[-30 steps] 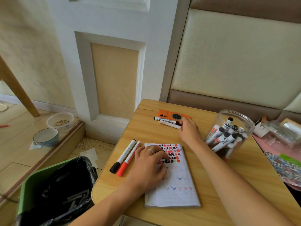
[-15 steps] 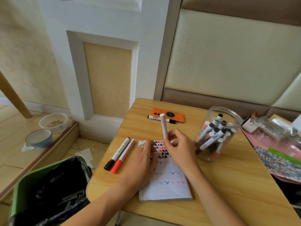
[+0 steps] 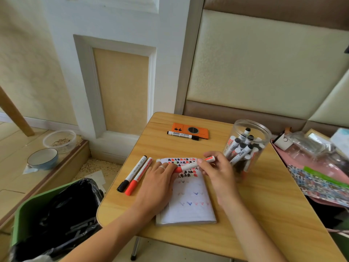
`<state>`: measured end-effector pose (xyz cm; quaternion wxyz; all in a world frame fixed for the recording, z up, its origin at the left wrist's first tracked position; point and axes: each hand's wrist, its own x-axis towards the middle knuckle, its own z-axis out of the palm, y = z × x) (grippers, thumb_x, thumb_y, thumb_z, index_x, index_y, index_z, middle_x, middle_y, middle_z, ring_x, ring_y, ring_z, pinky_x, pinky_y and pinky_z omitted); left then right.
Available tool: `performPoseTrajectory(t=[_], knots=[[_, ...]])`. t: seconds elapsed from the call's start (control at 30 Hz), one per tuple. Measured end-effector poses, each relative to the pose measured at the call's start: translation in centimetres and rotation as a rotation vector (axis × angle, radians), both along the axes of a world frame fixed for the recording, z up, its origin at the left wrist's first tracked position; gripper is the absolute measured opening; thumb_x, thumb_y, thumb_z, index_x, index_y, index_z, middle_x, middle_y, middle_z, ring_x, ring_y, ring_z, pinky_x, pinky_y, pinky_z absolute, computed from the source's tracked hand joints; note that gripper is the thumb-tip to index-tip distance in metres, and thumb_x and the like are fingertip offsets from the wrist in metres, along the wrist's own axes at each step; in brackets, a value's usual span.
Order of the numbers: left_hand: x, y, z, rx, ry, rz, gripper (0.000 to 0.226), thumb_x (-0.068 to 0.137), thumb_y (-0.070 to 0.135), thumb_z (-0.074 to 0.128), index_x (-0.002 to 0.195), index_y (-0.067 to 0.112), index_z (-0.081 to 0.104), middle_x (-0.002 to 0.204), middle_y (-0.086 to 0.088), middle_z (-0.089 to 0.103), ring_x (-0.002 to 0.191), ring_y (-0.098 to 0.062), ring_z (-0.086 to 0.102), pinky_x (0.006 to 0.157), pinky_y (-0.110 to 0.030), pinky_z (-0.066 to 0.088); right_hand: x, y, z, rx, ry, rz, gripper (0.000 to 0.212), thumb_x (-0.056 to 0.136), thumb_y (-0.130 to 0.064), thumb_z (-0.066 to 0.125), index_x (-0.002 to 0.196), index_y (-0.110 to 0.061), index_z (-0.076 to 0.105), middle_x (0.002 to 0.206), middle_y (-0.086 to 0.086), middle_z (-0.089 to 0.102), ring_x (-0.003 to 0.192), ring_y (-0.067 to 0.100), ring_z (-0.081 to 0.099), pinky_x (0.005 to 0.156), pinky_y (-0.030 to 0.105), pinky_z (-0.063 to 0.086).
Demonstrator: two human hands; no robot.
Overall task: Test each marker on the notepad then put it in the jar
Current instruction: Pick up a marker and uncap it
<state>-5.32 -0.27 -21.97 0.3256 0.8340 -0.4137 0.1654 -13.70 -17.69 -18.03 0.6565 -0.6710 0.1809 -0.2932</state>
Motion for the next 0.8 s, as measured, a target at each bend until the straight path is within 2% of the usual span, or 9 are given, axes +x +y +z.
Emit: performPoseTrajectory(t=[0.07,0.17,0.23,0.33,0.43,0.53,0.63,0.8], knots=[[-0.2,0.0,0.2,0.015,-0.014,0.012,0.019,0.108,0.033,0.038,0.091,0.028,0.044,0.080,0.010,0.049,0.074,-0.016,0.037,0.068,-0.036,0.038,-0.2,-1.0,-0.2,-0.121,0.049,0.030,0.011,0.089,-0.013,0.079,0.093,-0.011,0.069,0.083,0.000,0.068,0.077,0.009,0.064,0.076,0.029,0.051],[-0.2,0.1,0.3,0.031,-0.009,0.027,0.025,0.107,0.036,0.034,0.085,0.027,0.040,0.074,0.011,0.047,0.070,-0.016,0.038,0.068,-0.038,0.039,-0.2,-1.9,-0.8,-0.687,0.137,0.007,0.009,0.091,-0.028,0.077,0.086,-0.022,0.073,0.088,-0.012,0.067,0.087,0.004,0.062,0.079,0.024,0.046],[-0.2,0.1,0.2,0.048,-0.021,0.026,0.026,0.107,0.036,0.034,0.083,0.027,0.039,0.070,0.011,0.045,0.068,-0.015,0.038,0.067,-0.037,0.038,-0.2,-1.7,-0.7,-1.010,0.124,-0.002,0.013,0.093,-0.038,0.069,0.090,-0.027,0.074,0.095,-0.015,0.063,0.096,0.008,0.058,0.087,0.028,0.043],[0.0,0.0,0.0,0.061,-0.042,0.012,0.023,0.105,0.032,0.036,0.082,0.026,0.038,0.067,0.009,0.044,0.066,-0.017,0.038,0.065,-0.037,0.035,0.0,-0.6,-0.6,-1.280,0.103,0.120,0.024,0.093,-0.047,0.061,0.100,-0.029,0.073,0.101,-0.016,0.066,0.101,0.013,0.057,0.093,0.035,0.041],[0.0,0.1,-0.1,0.069,-0.057,0.012,0.020,0.103,0.025,0.040,0.083,0.025,0.040,0.067,0.010,0.042,0.065,-0.017,0.036,0.064,-0.037,0.036,0.2,0.2,-0.8,-1.348,0.135,0.195,0.030,0.093,-0.043,0.055,0.108,-0.024,0.071,0.101,-0.009,0.069,0.098,0.017,0.060,0.085,0.036,0.051],[0.2,0.2,0.0,0.048,-0.068,0.010,0.021,0.101,0.022,0.046,0.081,0.025,0.039,0.067,0.011,0.039,0.065,-0.017,0.036,0.064,-0.037,0.039,0.0,0.5,-0.7,-1.334,0.190,0.186,0.038,0.096,-0.049,0.047,0.114,-0.025,0.070,0.097,-0.008,0.069,0.089,0.018,0.064,0.071,0.037,0.056],[0.3,0.2,0.0,0.048,-0.071,-0.003,0.020,0.101,0.024,0.043,0.082,0.027,0.039,0.067,0.012,0.040,0.066,-0.016,0.037,0.065,-0.037,0.039,-0.4,0.7,-0.5,-1.327,0.180,0.196,0.041,0.097,-0.054,0.044,0.114,-0.028,0.070,0.091,-0.008,0.068,0.079,0.019,0.065,0.060,0.033,0.052],[0.3,0.3,-0.1,0.056,-0.068,-0.015,0.022,0.100,0.021,0.044,0.082,0.029,0.035,0.068,0.009,0.044,0.066,-0.015,0.036,0.064,-0.036,0.038,-0.8,0.8,-0.1,-1.363,0.217,0.189,0.041,0.097,-0.060,0.039,0.108,-0.033,0.067,0.087,-0.009,0.068,0.075,0.020,0.065,0.056,0.033,0.047]])
